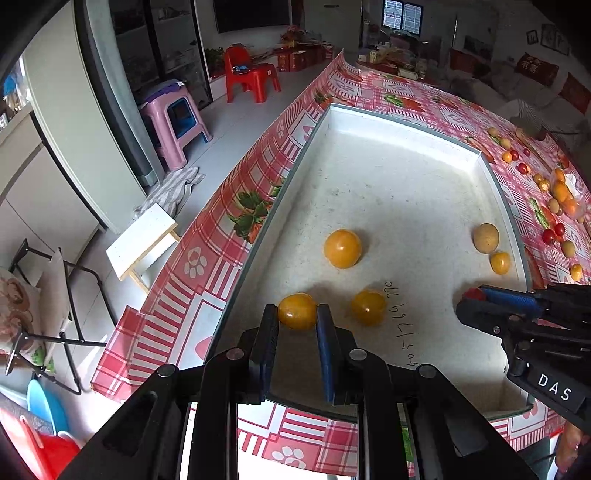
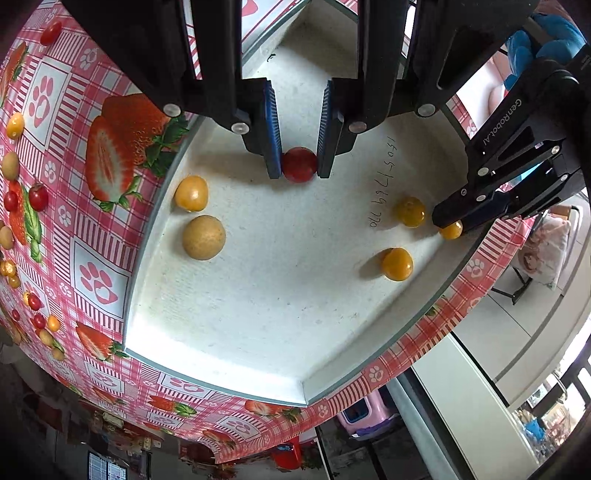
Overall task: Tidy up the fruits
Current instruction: 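Lower both tomatoes into the white tray and open both tools, then grasp a red cherry tomato with the right tool while the left tool grasps another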
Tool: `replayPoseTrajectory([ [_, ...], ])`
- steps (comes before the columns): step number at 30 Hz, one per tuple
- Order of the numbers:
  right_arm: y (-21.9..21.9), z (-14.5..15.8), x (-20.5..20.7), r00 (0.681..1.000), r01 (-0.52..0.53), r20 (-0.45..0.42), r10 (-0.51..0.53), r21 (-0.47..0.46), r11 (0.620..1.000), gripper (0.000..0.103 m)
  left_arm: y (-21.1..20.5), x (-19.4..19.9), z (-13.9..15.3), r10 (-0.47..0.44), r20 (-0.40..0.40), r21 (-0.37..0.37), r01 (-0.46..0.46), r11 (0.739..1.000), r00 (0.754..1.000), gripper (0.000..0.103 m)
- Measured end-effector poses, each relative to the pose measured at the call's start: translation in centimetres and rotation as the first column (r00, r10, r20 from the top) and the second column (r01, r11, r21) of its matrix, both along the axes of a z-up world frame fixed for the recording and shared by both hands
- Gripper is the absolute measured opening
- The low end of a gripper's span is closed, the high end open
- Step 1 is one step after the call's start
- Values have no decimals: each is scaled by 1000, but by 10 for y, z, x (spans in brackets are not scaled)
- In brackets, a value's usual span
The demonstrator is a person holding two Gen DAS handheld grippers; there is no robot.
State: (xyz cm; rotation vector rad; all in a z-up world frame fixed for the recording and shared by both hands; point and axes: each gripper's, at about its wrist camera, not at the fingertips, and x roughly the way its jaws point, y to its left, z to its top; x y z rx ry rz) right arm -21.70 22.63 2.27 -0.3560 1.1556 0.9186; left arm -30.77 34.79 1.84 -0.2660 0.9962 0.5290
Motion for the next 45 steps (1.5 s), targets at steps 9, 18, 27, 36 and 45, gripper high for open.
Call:
replayPoseTrajectory([
  [9, -11, 20, 3, 1000, 12, 17, -13, 60, 998, 63, -1, 2, 1, 0, -22, 9, 0, 1000, 1000, 23],
  [18, -60, 51, 14, 993, 105, 34, -111, 154, 983, 72, -9, -3, 17, -17, 59, 35, 15, 999, 998, 77],
  [27, -123, 53, 28, 973, 220, 37, -230, 177, 959, 78, -41, 7, 40, -85, 93, 46, 81, 996, 992, 77],
  [36, -207, 35, 40, 919, 377, 65, -388, 135, 916, 78, -112, 45, 65, -245, 133, 59, 239, 969, 960, 78],
  [45, -273, 17, 40, 856, 500, 94, -508, 98, 861, 78, -180, 97, 47, -338, 103, 19, 338, 941, 935, 78],
])
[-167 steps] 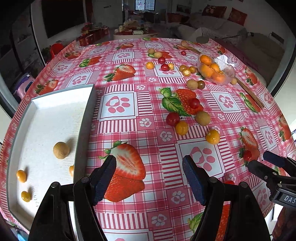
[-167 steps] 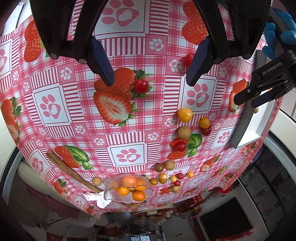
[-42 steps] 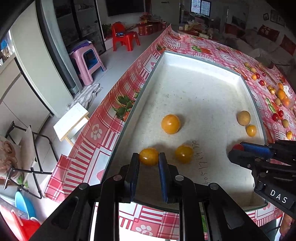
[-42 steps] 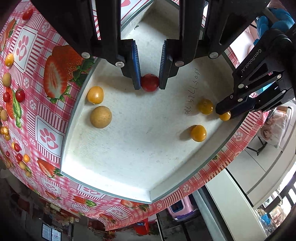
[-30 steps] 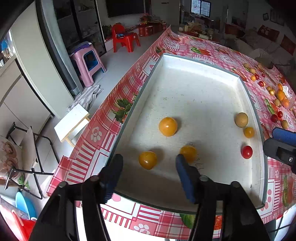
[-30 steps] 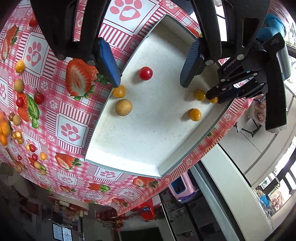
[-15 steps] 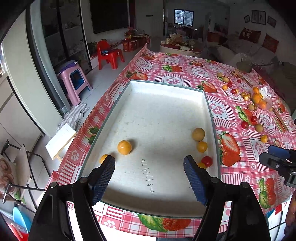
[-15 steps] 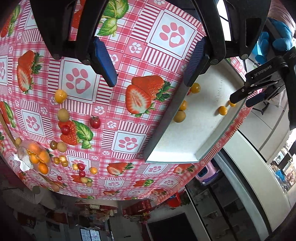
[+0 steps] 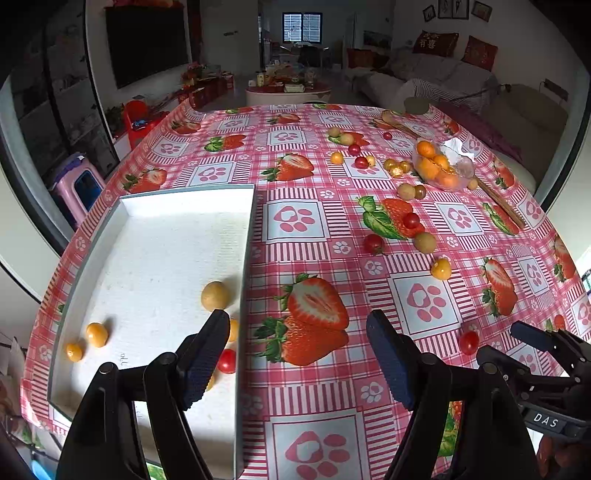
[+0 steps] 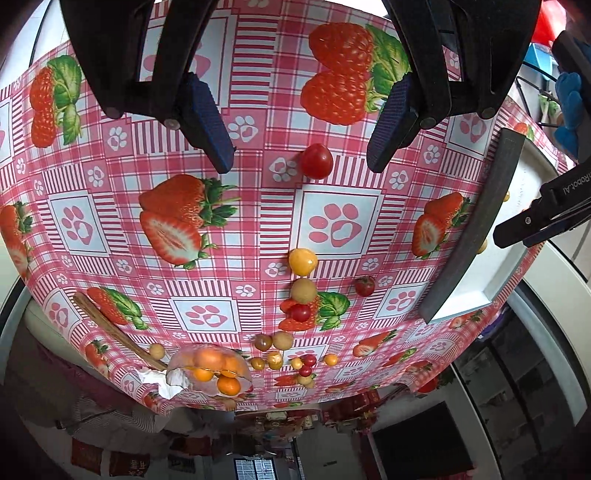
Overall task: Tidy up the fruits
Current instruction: 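Grasp a red cherry tomato with the right tool while the left tool grasps another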
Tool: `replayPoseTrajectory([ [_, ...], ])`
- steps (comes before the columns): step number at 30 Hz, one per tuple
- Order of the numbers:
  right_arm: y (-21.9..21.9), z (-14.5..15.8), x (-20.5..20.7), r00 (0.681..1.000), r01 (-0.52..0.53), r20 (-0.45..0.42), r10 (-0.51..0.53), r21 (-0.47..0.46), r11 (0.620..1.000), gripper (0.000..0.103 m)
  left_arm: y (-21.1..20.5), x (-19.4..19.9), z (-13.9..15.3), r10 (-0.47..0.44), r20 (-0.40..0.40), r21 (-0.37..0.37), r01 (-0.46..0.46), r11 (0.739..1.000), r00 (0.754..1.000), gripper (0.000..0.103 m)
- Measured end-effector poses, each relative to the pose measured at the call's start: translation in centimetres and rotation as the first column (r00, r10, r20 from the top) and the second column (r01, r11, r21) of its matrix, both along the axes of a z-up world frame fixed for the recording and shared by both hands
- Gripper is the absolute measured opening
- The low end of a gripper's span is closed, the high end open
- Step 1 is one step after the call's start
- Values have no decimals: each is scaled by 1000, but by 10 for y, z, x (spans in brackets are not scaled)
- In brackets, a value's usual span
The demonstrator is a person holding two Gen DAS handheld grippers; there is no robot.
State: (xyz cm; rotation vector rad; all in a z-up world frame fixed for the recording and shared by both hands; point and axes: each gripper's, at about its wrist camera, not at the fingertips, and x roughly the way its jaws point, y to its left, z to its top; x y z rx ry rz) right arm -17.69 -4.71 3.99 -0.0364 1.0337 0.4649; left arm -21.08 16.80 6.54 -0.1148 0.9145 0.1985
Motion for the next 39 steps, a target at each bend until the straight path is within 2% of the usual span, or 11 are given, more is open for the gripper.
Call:
replayPoseTrajectory([
  [5, -3, -11, -6, 1000, -5, 5, 6, -27, 1000, 78, -19, 28, -21, 1, -47, -4, -1, 1000, 999, 78],
  [11, 6, -20, -11, 999, -29, 24, 30, -55, 998, 78, -22, 55, -40, 22, -69, -46, -25, 999, 997, 78],
  [22, 14, -26, -7, 998, -34, 56, 39, -85, 996, 78, -40, 104, -58, -18, -86, -11, 17, 1000, 996, 78],
  [28, 20, -27, -3, 996, -40, 70, 48, -109, 993, 78, -44, 118, -60, -24, -76, -6, 24, 1000, 997, 77],
  [31, 26, -27, -2, 995, -51, 74, 61, -125, 991, 77, -46, 119, -58, -28, -67, -6, 28, 1000, 997, 60],
  [34, 31, -27, -2, 994, -58, 82, 71, -144, 988, 67, -49, 121, -56, -50, -62, -10, 49, 999, 997, 38],
  [35, 32, -26, -1, 994, -61, 83, 74, -145, 988, 61, -50, 121, -56, -57, -61, -11, 56, 998, 996, 29],
  [36, 33, -25, -1, 994, -65, 83, 77, -144, 987, 50, -50, 120, -56, -63, -60, -14, 62, 998, 996, 24],
  [39, 36, -24, -1, 992, -86, 81, 98, -139, 987, 28, -48, 117, -54, -73, -60, -48, 70, 996, 996, 23],
])
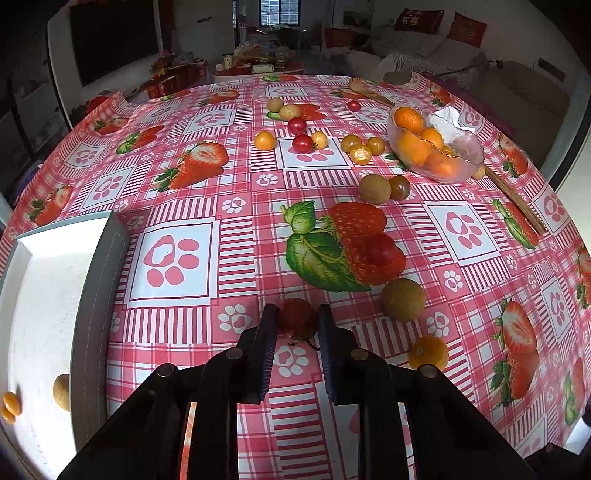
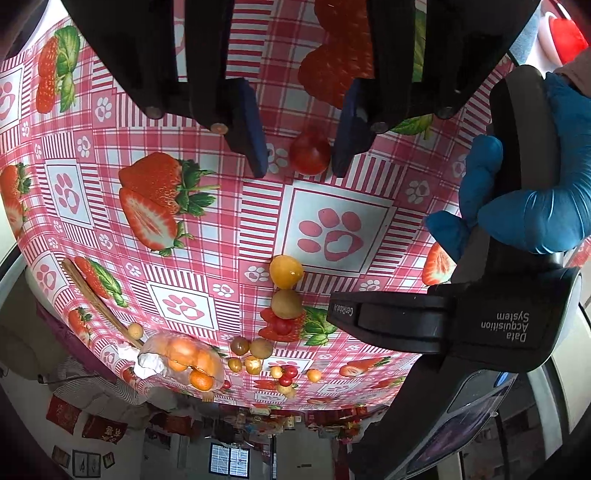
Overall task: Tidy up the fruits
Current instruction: 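Grasp a red cherry tomato with the right tool while the left tool grasps another, then carry both red cherry tomatoes over the white tray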
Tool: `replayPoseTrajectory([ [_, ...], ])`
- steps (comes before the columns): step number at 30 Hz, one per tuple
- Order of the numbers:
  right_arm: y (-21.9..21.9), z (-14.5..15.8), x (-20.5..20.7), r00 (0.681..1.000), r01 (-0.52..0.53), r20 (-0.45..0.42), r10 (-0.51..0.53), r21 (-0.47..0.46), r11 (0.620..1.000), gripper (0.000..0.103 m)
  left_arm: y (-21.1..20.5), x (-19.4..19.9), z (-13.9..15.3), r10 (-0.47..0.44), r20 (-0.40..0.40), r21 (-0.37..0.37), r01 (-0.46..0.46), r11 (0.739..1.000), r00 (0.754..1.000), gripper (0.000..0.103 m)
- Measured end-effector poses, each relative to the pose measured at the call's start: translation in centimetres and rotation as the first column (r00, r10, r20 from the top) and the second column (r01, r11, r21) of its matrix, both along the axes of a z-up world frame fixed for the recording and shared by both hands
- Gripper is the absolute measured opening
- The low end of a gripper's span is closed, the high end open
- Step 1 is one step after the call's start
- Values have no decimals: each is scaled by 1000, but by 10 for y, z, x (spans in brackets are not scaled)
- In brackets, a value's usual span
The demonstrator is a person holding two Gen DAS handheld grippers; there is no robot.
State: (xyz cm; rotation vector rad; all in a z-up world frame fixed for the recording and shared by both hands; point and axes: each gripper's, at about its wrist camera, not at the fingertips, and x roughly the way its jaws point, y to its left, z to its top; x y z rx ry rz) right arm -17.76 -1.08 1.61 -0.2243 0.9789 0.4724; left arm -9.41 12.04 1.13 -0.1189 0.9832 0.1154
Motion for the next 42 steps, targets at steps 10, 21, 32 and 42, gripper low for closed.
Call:
replayPoseTrajectory([
  [10, -31, 4, 8, 991, 46, -129, -24, 170, 984, 24, 14, -42, 22, -6, 35, -42, 8, 999, 999, 23],
  [21, -49, 11, 10, 985, 93, -160, -62, 201, 975, 24, 45, -100, 43, 46, 75, -38, -43, 998, 996, 23],
  [32, -16, 25, 4, 985, 31, -170, 9, 229, 973, 24, 107, -159, 52, 187, 116, -23, -186, 982, 975, 23],
  [42, 60, 47, 0, 976, -112, -153, 152, 242, 964, 24, 163, -199, 35, 313, 99, 15, -316, 949, 945, 23],
])
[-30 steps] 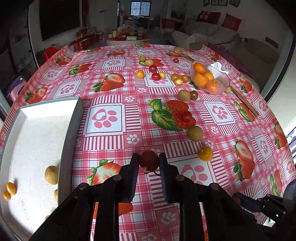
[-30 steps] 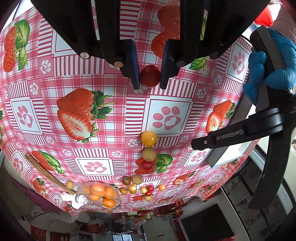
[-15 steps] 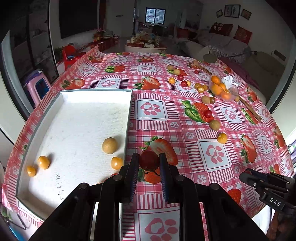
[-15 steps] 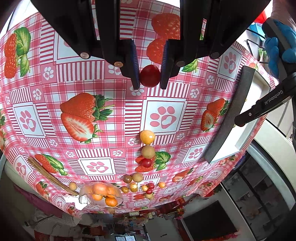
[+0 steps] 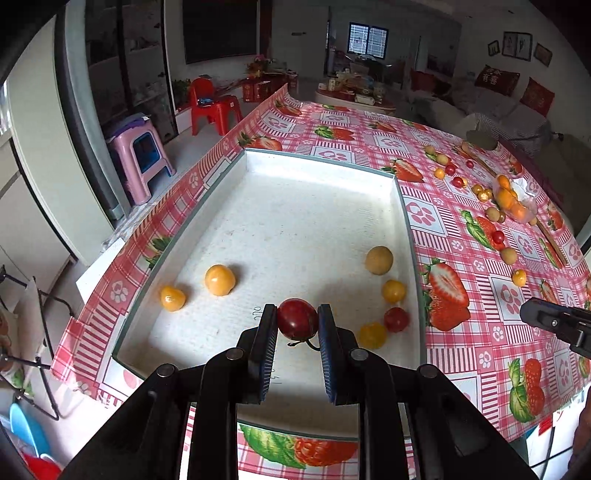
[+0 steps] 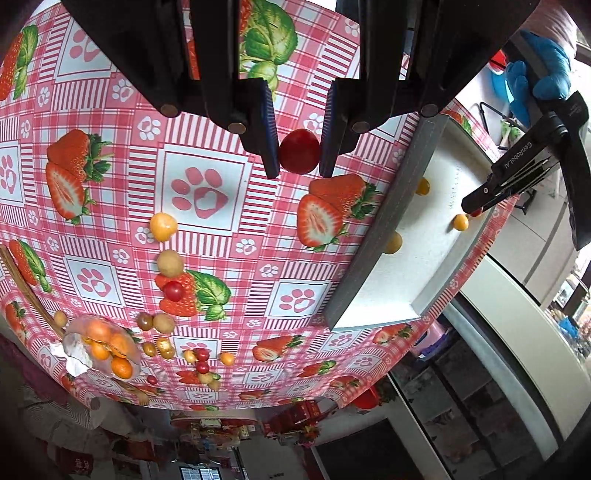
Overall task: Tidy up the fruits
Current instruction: 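Carry both red cherry tomatoes over the white tray, then lower both tomatoes into the white tray and open both tools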
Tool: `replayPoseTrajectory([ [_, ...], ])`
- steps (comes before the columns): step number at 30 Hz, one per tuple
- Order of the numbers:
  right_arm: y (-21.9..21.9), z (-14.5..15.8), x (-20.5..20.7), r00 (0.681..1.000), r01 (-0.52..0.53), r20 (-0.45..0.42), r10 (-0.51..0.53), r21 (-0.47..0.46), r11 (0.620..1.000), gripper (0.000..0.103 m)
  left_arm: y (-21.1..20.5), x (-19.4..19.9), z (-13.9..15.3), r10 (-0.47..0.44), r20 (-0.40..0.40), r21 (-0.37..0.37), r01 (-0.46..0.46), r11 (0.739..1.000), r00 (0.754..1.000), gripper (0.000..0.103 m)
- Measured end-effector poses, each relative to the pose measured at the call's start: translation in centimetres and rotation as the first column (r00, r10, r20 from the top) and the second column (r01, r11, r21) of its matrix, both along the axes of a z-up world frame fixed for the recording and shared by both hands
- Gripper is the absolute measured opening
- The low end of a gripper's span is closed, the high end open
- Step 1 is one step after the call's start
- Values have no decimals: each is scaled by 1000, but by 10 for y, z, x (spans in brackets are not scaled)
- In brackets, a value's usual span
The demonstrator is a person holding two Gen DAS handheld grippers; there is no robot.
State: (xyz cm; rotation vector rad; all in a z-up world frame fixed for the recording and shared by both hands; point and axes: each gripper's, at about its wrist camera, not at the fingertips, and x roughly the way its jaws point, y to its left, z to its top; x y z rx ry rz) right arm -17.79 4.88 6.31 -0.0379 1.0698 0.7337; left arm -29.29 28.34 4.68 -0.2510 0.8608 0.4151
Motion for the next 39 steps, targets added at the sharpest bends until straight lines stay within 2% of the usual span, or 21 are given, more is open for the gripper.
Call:
replayPoseTrajectory([
  [8, 75, 7, -3, 994, -111, -1, 111, 2, 994, 24, 27, -12, -18, 51, -28, 3, -51, 999, 998, 23],
  [18, 158, -8, -6, 974, -227, -14, 227, -48, 973, 24, 39, -8, -30, 54, -63, -10, -55, 998, 997, 23],
  [26, 189, -36, -4, 966, -258, -50, 253, -118, 959, 24, 36, -2, -33, 35, -91, 2, -35, 999, 995, 23],
  [32, 193, -38, -6, 963, -268, -23, 267, -144, 953, 25, 34, -1, -34, 34, -105, 18, -33, 999, 994, 24],
  [34, 191, -36, -3, 964, -265, -48, 261, -115, 957, 29, 35, 0, -33, 40, -106, 11, -39, 999, 994, 24],
  [36, 184, -30, -1, 968, -248, -59, 244, -68, 966, 59, 35, 1, -34, 43, -106, 10, -42, 999, 993, 24],
  [38, 177, -20, -1, 973, -229, -43, 228, -30, 973, 71, 34, 3, -34, 41, -109, 19, -39, 999, 993, 24],
  [39, 173, -15, 0, 975, -220, -28, 219, -18, 975, 72, 34, 3, -34, 40, -110, 23, -38, 999, 993, 24],
])
